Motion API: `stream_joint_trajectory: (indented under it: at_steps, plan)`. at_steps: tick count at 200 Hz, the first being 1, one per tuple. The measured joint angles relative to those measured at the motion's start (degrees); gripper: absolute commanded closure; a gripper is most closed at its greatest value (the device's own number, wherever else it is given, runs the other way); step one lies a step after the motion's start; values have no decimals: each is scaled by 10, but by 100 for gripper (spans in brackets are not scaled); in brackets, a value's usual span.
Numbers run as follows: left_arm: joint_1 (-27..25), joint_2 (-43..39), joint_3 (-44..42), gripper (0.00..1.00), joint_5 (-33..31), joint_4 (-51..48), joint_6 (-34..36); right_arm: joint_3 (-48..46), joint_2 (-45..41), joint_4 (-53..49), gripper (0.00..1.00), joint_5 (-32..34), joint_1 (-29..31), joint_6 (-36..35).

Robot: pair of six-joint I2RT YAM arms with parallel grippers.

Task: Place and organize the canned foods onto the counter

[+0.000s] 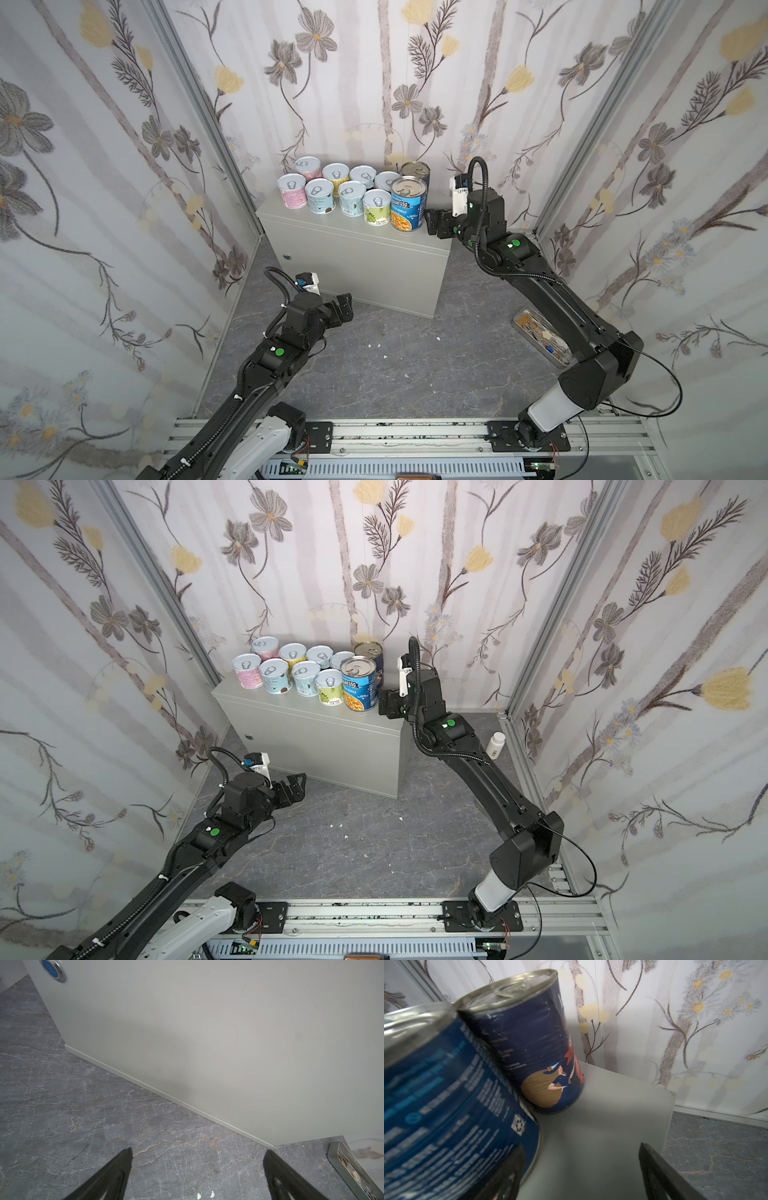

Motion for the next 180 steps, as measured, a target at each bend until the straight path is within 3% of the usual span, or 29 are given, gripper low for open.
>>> stream_joint_trajectory:
  at_steps: [102, 144, 180]
  plan:
    - [0, -5, 0, 0, -1, 0, 0, 19, 10, -1, 11, 0, 4, 3]
    - [0, -7, 13, 0, -14, -5, 3, 4, -42, 0, 10, 2, -10, 3]
    - [0, -21, 33, 0, -45, -14, 13, -66, -117, 4, 5, 3, -28, 0]
